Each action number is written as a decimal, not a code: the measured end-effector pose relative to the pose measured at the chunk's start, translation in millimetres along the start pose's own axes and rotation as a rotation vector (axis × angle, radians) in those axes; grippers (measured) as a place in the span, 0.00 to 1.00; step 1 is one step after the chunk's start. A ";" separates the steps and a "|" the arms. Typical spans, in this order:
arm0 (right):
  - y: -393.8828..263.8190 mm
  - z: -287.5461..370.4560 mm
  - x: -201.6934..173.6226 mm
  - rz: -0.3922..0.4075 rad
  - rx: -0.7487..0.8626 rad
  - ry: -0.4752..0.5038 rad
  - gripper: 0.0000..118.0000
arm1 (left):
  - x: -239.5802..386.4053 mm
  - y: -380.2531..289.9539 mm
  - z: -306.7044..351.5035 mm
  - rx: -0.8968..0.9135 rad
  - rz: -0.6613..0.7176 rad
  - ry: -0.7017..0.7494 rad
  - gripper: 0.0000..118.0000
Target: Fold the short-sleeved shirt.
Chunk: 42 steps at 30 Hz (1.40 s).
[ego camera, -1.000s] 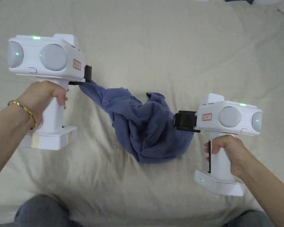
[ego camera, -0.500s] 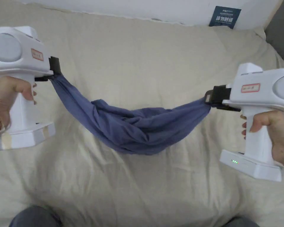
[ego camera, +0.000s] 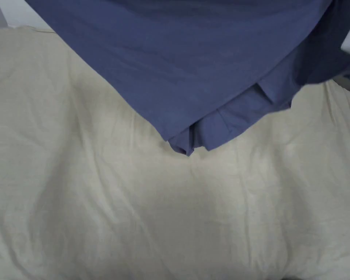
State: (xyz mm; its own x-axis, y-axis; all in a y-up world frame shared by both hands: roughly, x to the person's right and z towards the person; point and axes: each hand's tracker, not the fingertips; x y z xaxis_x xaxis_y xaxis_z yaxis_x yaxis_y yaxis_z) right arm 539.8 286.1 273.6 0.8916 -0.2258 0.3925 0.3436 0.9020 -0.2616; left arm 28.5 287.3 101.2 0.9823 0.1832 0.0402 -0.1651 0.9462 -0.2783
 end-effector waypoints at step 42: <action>-402.5 41.6 116.5 -0.083 -0.517 -0.104 0.09 | -112.6 -420.7 60.0 -0.628 -0.110 0.136 0.18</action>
State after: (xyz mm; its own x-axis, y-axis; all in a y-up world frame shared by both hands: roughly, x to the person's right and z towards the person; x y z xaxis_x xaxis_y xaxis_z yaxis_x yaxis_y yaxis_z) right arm 493.1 -88.0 461.3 0.8302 -0.2280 0.5086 0.5359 0.5775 -0.6159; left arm -18.1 -115.4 271.3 0.9998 0.0196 -0.0099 -0.0198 0.6141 -0.7890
